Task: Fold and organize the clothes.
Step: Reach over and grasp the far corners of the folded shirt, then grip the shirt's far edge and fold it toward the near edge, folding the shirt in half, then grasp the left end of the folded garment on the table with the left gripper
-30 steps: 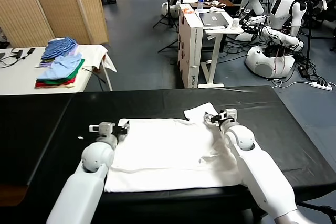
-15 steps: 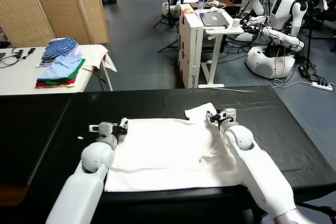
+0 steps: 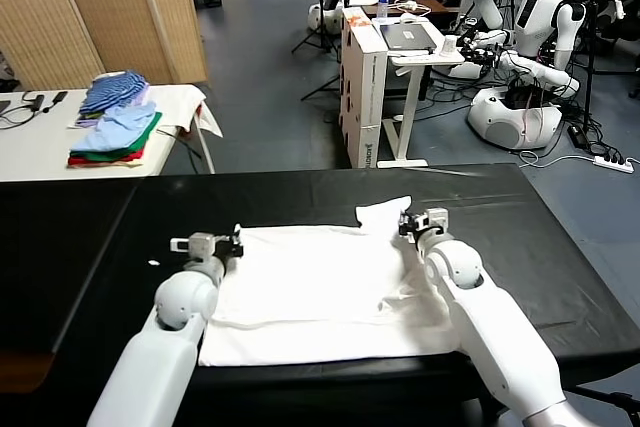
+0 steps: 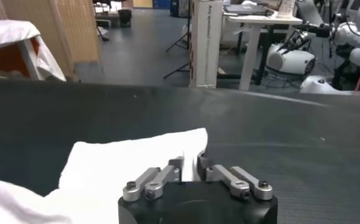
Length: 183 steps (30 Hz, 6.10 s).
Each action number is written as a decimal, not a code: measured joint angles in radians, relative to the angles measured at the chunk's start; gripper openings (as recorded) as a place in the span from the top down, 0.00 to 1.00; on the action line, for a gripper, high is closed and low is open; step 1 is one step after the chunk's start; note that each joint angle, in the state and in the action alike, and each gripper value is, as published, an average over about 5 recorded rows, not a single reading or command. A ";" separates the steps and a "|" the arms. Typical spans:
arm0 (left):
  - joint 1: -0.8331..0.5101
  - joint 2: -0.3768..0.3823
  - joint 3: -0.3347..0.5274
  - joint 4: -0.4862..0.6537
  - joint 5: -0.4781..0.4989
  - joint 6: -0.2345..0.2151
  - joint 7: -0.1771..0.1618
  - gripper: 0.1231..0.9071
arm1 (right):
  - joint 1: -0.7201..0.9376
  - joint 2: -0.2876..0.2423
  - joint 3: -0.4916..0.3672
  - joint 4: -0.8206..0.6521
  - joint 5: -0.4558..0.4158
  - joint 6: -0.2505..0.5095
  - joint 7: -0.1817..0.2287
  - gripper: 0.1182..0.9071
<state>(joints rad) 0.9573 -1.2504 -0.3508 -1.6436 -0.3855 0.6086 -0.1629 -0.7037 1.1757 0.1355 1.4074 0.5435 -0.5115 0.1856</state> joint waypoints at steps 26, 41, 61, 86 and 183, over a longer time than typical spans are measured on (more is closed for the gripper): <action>0.120 0.053 -0.060 -0.155 0.004 -0.030 0.029 0.97 | -0.207 -0.078 0.125 0.371 0.078 0.020 0.012 0.96; 0.273 0.076 -0.111 -0.351 -0.027 0.009 0.004 0.97 | -0.484 -0.130 0.280 0.664 0.127 -0.056 0.047 0.96; 0.470 0.090 -0.134 -0.482 0.013 0.094 -0.002 0.97 | -0.701 -0.121 0.360 0.805 0.125 -0.159 0.069 0.96; 0.467 0.086 -0.135 -0.505 -0.011 0.124 -0.019 0.97 | -0.771 -0.082 0.346 0.840 0.143 -0.195 0.115 0.96; 0.617 -0.061 -0.198 -0.570 -0.386 0.082 -0.229 0.97 | -0.881 -0.037 0.458 0.979 0.088 -0.163 0.121 0.00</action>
<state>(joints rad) 1.5747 -1.3116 -0.5489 -2.2140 -0.7714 0.6909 -0.3916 -1.5843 1.1390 0.5938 2.3865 0.6312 -0.6750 0.3065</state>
